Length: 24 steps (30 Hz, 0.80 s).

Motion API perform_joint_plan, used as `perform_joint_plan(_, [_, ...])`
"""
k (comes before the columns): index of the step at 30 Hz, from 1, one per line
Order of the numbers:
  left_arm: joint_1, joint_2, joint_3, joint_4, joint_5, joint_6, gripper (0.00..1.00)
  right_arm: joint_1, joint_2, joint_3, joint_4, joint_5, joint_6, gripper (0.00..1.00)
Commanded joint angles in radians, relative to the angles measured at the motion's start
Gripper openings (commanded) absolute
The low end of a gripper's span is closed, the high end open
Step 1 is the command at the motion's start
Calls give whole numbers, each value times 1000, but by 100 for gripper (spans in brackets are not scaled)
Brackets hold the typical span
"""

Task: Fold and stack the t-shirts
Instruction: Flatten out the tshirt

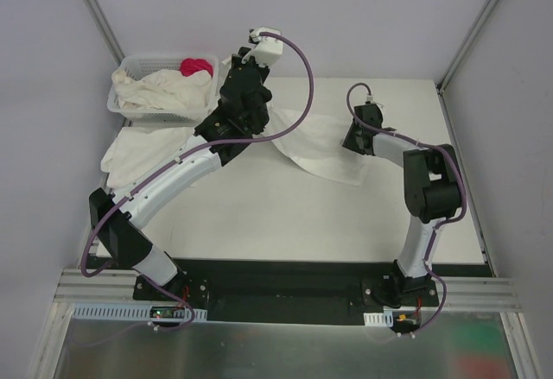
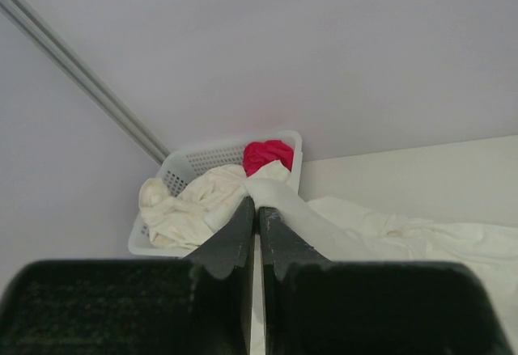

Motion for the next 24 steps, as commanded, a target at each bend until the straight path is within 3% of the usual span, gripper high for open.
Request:
perform_joint_plan(1, [8,-37,-4,45,2,-19,0,-15,-77,-47,-22,33,-20,33])
perform_joint_plan(15, [8,-37,-11,66,-4,-1,0,-20,-73,-75,6,33,17,25])
perform_joint_plan(24, [9,-53,-27,72,-18,7,0,-22,-25,8,-14,35,0,32])
